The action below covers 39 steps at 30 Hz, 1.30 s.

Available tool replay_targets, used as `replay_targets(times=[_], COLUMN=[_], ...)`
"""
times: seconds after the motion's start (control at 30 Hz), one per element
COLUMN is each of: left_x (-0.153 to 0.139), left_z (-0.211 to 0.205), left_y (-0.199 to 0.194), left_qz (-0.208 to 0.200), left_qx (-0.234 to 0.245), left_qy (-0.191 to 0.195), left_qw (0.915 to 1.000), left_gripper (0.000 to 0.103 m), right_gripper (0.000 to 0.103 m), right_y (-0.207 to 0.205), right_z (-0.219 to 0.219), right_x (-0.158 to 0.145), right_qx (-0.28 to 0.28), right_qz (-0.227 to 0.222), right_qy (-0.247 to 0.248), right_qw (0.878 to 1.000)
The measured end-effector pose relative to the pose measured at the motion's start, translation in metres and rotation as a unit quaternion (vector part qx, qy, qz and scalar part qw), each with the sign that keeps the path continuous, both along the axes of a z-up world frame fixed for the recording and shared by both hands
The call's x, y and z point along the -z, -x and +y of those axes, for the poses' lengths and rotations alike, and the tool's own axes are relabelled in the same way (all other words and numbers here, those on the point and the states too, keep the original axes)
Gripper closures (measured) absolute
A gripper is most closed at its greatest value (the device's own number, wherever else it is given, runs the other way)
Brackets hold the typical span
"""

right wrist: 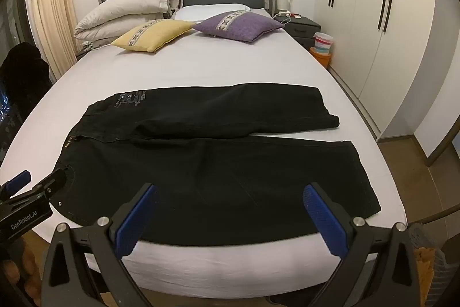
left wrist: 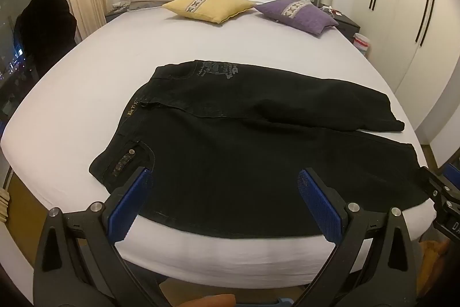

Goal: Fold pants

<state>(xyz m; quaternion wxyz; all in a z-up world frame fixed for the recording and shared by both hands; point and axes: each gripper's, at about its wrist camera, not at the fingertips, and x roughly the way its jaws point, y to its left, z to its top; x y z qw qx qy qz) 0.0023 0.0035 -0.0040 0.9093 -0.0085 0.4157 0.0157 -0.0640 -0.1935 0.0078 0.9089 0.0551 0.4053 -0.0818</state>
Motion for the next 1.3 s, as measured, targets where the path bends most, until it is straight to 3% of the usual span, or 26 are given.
replay_targets(times=[1.3], left_x=[0.008], left_z=[-0.001], left_y=[0.004], left_qz=[0.011], left_qx=[0.005], left_qy=[-0.002], left_qw=[0.9999], left_gripper=[0.000], right_gripper=[0.000], right_y=[0.005], right_z=[-0.003], right_x=[0.014], right_qx=[0.001], right_qz=[0.004], right_qy=[-0.003], right_qw=[1.000])
